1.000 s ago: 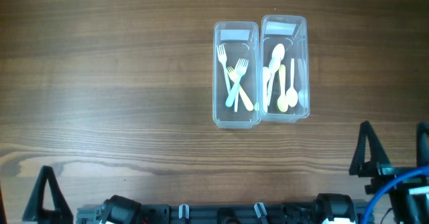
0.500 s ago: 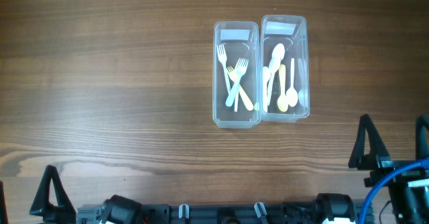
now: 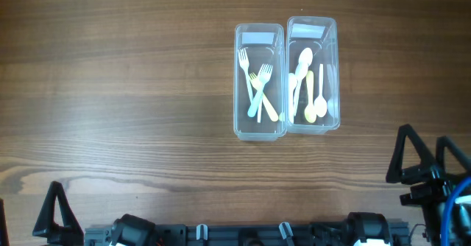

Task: Pack container

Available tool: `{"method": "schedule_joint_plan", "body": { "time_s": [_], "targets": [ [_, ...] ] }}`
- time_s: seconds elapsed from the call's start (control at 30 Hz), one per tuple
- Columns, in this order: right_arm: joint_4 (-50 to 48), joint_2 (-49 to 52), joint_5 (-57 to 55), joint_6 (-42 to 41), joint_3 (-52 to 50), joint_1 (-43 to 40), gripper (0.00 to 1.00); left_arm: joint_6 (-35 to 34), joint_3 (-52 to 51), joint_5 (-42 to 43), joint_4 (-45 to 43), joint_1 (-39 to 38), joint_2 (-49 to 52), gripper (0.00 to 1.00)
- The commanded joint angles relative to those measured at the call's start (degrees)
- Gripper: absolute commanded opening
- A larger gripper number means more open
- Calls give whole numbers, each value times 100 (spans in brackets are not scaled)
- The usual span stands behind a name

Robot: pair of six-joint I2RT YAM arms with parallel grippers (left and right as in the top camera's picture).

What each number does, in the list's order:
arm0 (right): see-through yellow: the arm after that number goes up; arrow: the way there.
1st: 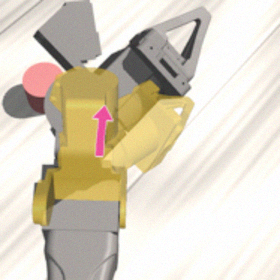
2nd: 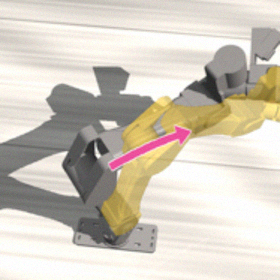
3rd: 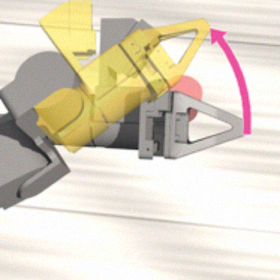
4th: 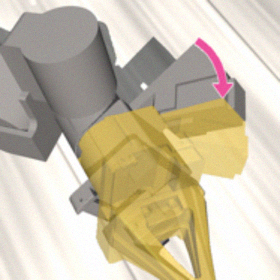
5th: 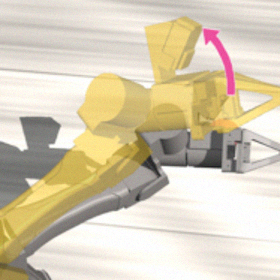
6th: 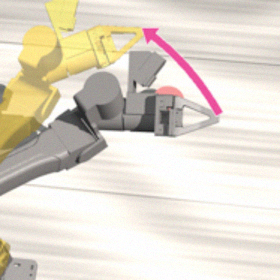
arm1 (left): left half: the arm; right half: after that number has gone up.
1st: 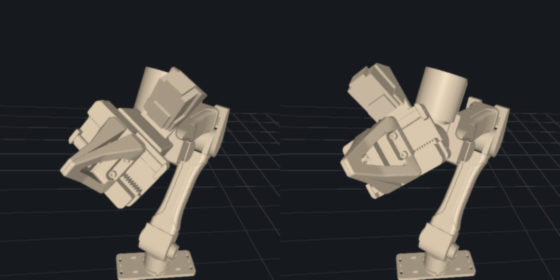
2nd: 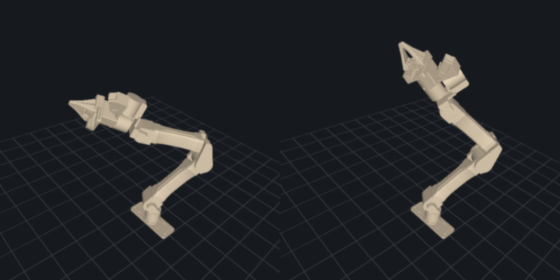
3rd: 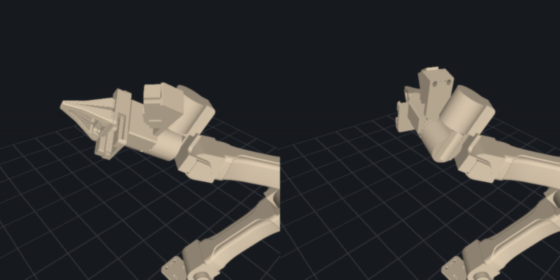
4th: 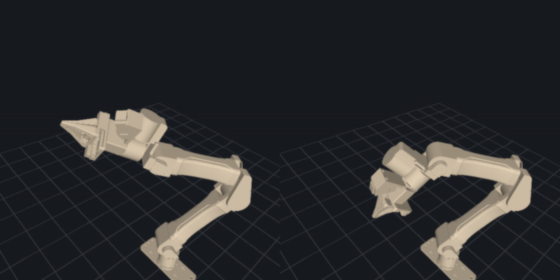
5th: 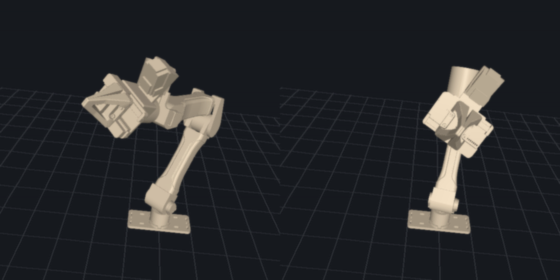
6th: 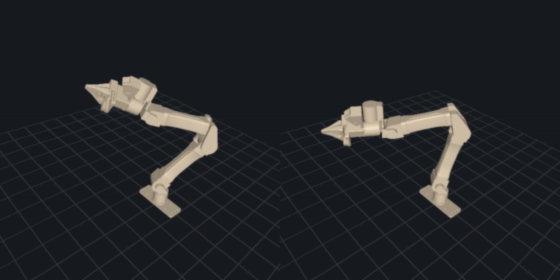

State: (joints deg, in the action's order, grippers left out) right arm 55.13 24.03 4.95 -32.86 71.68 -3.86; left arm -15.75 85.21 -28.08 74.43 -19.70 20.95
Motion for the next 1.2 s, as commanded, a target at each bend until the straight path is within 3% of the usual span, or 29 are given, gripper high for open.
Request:
{"method": "schedule_joint_plan", "body": {
  "time_s": [0.0,0.23,0.3,0.47,0.57,0.87,1.03,1.17],
  "targets": [
    [146,22,-426,-321,-17,-13,100,31,-13,-96,2,33,68,100],
    [422,22,-1021,-190,-17,-13,100,31,-13,-96,2,33,68,100],
    [197,22,-925,442,-17,-13,100,31,-13,-96,2,33,68,100],
    [-240,22,337,3193,-17,-13,100,31,-13,-96,2,33,68,100],
    [-105,9,789,3939,-57,-13,100,33,-13,-96,2,33,68,100],
    [-417,-109,807,3475,-1008,-15,100,31,-13,-96,2,33,68,100],
    [-1241,-811,833,3388,-2280,-13,100,33,-13,-96,2,33,68,100],
    [-1360,-1425,826,3392,-2990,-13,100,31,-13,-96,2,33,68,100]
  ]
}}
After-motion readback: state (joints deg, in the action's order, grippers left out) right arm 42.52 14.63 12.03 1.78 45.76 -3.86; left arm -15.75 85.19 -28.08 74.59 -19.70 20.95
